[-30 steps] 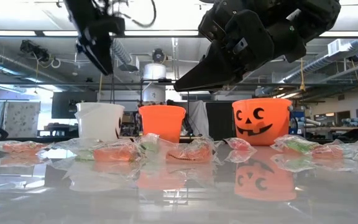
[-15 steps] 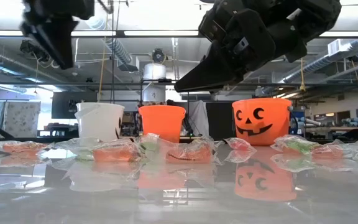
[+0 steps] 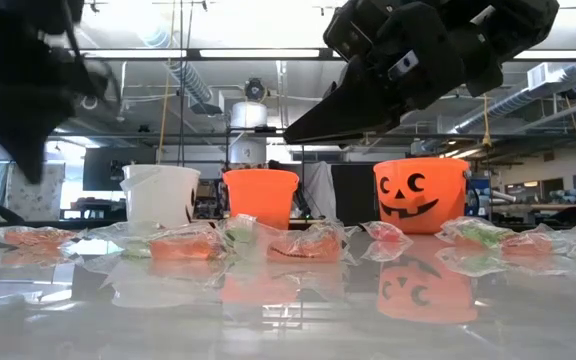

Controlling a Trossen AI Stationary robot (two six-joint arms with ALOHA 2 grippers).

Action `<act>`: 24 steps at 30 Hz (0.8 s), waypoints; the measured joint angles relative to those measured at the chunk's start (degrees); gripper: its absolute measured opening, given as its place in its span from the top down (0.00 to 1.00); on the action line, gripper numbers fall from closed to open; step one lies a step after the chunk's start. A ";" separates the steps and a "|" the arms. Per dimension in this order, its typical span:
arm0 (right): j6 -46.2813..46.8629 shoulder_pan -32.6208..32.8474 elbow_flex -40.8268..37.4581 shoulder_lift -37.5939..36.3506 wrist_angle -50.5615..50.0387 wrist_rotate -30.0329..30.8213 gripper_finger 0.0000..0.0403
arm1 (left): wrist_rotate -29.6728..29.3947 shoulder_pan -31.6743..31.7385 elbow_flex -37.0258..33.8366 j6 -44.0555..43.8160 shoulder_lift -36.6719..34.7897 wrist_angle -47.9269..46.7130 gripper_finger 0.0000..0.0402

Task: Sort candy by brand, put in halloween buckets
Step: Put the green gummy into the white bucket

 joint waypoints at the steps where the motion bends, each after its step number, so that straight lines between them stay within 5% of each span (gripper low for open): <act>1: -0.02 0.05 0.00 0.00 -0.01 -0.02 0.85 | 2.04 0.53 -1.41 -0.18 0.00 0.99 0.59; 8: -0.02 -0.04 0.00 0.00 0.01 0.13 0.85 | 10.09 1.17 -6.57 2.16 -0.08 7.67 0.59; 16: -0.02 -0.07 0.00 0.00 0.02 0.57 0.85 | 10.64 1.13 -8.49 14.43 -0.10 8.73 0.59; 24: -0.02 -0.35 0.00 0.00 0.04 0.57 0.85 | 14.86 1.20 -14.39 13.02 -0.50 13.59 0.61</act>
